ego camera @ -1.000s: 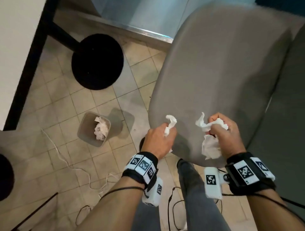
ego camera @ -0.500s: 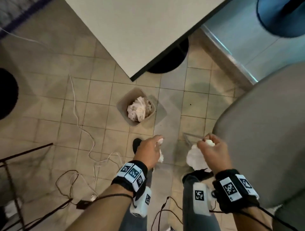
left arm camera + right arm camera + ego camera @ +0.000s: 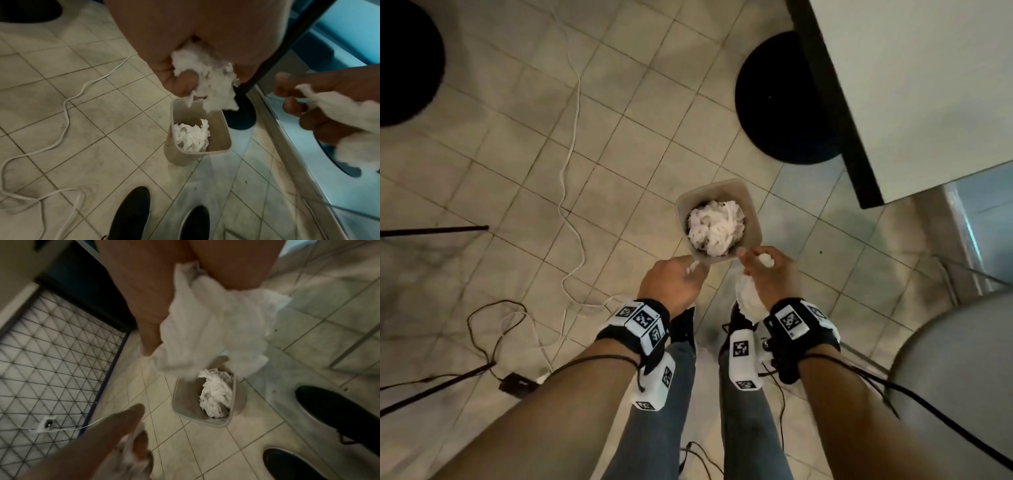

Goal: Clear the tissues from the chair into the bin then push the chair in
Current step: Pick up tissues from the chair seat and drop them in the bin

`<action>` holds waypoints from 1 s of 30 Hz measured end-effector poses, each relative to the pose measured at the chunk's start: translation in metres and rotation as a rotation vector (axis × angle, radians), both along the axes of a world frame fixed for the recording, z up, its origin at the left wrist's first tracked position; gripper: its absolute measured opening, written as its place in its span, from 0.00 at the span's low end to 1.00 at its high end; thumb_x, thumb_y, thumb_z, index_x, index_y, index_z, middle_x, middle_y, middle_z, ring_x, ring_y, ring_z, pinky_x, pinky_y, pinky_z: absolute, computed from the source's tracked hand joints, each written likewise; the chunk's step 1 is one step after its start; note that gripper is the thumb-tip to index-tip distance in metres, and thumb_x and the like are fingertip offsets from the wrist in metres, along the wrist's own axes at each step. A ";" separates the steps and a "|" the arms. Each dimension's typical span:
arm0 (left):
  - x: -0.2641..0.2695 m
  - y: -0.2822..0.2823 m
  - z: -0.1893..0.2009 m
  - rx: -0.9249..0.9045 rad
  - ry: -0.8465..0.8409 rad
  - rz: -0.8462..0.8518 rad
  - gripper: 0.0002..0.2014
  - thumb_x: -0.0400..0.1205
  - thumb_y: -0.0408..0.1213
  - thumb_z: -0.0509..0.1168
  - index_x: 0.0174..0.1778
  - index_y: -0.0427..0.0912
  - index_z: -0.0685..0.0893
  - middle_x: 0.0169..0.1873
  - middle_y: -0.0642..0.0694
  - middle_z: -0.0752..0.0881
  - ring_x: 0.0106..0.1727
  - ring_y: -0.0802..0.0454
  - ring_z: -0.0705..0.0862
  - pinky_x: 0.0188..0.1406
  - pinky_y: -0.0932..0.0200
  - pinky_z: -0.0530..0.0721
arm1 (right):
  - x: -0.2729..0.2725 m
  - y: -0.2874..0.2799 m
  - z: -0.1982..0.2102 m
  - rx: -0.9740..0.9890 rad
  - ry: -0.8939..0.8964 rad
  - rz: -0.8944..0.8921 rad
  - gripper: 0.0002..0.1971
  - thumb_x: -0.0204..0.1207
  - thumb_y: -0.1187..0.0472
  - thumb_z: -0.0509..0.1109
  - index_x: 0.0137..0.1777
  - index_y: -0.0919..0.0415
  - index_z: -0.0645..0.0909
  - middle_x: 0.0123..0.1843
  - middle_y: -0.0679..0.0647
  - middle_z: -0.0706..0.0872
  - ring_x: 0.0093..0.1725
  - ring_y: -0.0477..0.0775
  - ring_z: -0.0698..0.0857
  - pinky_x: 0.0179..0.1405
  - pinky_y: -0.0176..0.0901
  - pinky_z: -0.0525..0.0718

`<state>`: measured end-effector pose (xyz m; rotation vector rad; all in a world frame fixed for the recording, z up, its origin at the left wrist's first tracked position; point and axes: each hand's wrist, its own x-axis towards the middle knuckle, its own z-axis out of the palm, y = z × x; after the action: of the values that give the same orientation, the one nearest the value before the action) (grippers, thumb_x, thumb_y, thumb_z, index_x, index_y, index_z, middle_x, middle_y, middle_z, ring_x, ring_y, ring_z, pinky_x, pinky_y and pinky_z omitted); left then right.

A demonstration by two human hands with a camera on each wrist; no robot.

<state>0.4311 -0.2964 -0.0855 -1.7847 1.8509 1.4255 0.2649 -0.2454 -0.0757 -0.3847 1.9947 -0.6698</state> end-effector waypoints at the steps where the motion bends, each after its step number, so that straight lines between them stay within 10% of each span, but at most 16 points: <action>1: -0.004 -0.007 -0.008 0.017 0.024 0.012 0.15 0.84 0.51 0.60 0.34 0.48 0.75 0.38 0.43 0.83 0.48 0.37 0.83 0.41 0.53 0.71 | 0.000 -0.009 -0.014 0.014 0.004 0.026 0.09 0.71 0.45 0.75 0.38 0.48 0.85 0.40 0.51 0.90 0.41 0.54 0.86 0.39 0.42 0.80; 3: -0.010 -0.021 -0.029 0.063 0.055 0.013 0.09 0.83 0.45 0.62 0.53 0.45 0.82 0.51 0.38 0.82 0.55 0.38 0.80 0.48 0.53 0.73 | 0.002 -0.029 -0.037 -0.007 -0.029 0.026 0.01 0.72 0.56 0.73 0.41 0.49 0.86 0.52 0.52 0.88 0.51 0.54 0.84 0.40 0.35 0.78; 6: -0.016 -0.041 -0.062 0.058 0.042 0.003 0.23 0.78 0.35 0.65 0.71 0.42 0.75 0.61 0.37 0.75 0.65 0.37 0.73 0.62 0.50 0.72 | 0.005 -0.049 -0.072 -0.034 -0.116 -0.017 0.17 0.60 0.67 0.64 0.47 0.53 0.86 0.63 0.57 0.85 0.61 0.60 0.83 0.56 0.48 0.84; 12: -0.028 -0.064 -0.129 0.006 0.025 0.083 0.32 0.75 0.28 0.64 0.77 0.45 0.68 0.70 0.37 0.70 0.67 0.33 0.74 0.67 0.43 0.77 | -0.002 -0.067 -0.148 -0.014 0.059 0.085 0.28 0.64 0.72 0.55 0.57 0.44 0.80 0.61 0.54 0.84 0.61 0.61 0.83 0.62 0.57 0.85; 21: -0.054 -0.087 -0.200 -0.006 0.025 -0.080 0.37 0.80 0.32 0.64 0.85 0.56 0.58 0.82 0.40 0.61 0.74 0.34 0.75 0.71 0.46 0.75 | -0.015 -0.087 -0.225 0.086 0.157 0.194 0.38 0.67 0.54 0.78 0.77 0.52 0.66 0.69 0.52 0.79 0.65 0.53 0.79 0.63 0.43 0.75; 26: -0.041 -0.083 -0.188 -0.074 0.043 -0.058 0.34 0.81 0.36 0.65 0.83 0.56 0.63 0.81 0.43 0.66 0.69 0.36 0.80 0.68 0.47 0.78 | -0.025 -0.074 -0.217 0.148 0.087 0.289 0.44 0.64 0.54 0.79 0.79 0.41 0.62 0.75 0.52 0.74 0.72 0.57 0.76 0.73 0.59 0.76; 30: -0.012 -0.066 -0.153 -0.125 0.084 0.037 0.29 0.79 0.38 0.68 0.78 0.54 0.72 0.75 0.45 0.74 0.67 0.42 0.81 0.67 0.47 0.81 | -0.027 -0.054 -0.178 0.142 0.019 0.402 0.33 0.70 0.57 0.73 0.77 0.45 0.69 0.68 0.48 0.79 0.63 0.53 0.81 0.60 0.46 0.79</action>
<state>0.4194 -0.3623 -0.2383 -1.8521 2.0000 1.4479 0.2379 -0.2994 -0.2538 -0.6831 1.8920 -0.2706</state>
